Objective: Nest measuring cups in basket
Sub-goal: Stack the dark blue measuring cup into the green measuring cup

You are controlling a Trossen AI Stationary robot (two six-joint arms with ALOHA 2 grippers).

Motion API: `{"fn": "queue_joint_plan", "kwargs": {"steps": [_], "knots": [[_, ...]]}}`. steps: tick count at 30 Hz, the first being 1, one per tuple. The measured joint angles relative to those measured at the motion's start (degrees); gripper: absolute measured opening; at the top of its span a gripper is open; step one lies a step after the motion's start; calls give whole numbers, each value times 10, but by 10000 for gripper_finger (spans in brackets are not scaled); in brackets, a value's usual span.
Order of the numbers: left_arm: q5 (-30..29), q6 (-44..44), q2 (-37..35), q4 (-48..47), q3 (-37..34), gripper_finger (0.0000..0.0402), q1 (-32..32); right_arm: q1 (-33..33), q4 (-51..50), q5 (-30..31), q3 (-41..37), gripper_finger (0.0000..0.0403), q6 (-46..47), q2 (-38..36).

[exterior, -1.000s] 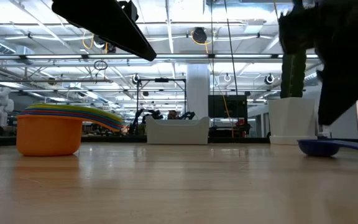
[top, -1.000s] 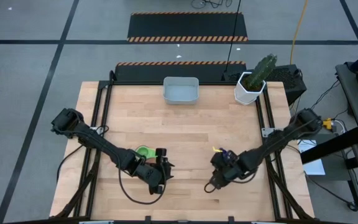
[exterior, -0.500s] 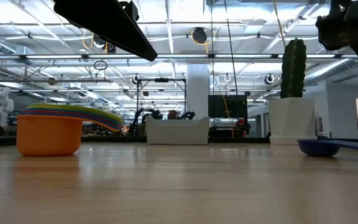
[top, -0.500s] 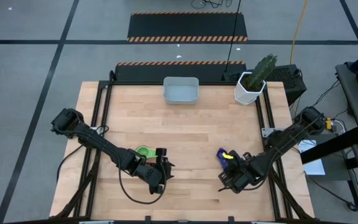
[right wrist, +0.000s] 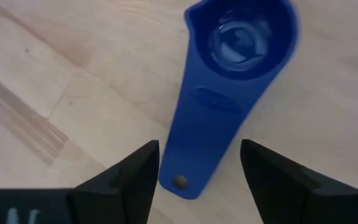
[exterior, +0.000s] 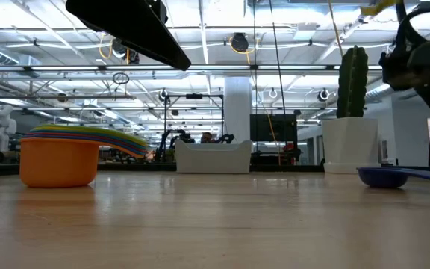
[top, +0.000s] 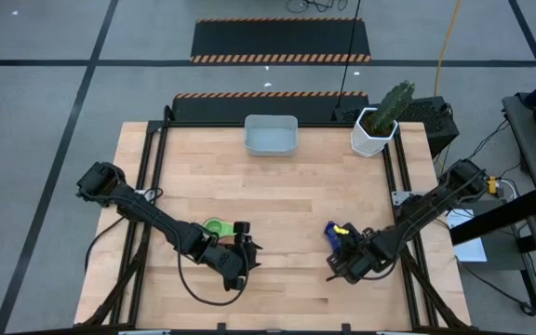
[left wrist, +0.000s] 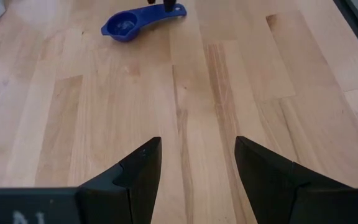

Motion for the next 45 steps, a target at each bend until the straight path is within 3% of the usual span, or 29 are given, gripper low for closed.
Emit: {"fn": "queue_joint_plan", "kwargs": {"steps": [5, 11, 28, 45], "knots": [[0, 1, 0, 0, 0, 207, 1, -8, 64, -8, -40, 231, -9, 0], [0, 1, 0, 0, 0, 207, 1, -9, 61, -5, -53, 223, -20, -2], [0, 2, 0, 4, 0, 207, 2, -10, -21, -38, -54, 131, -58, -1], [0, 37, 0, 34, 0, 207, 24, -14, 19, -39, -56, 136, -118, -16]]}}
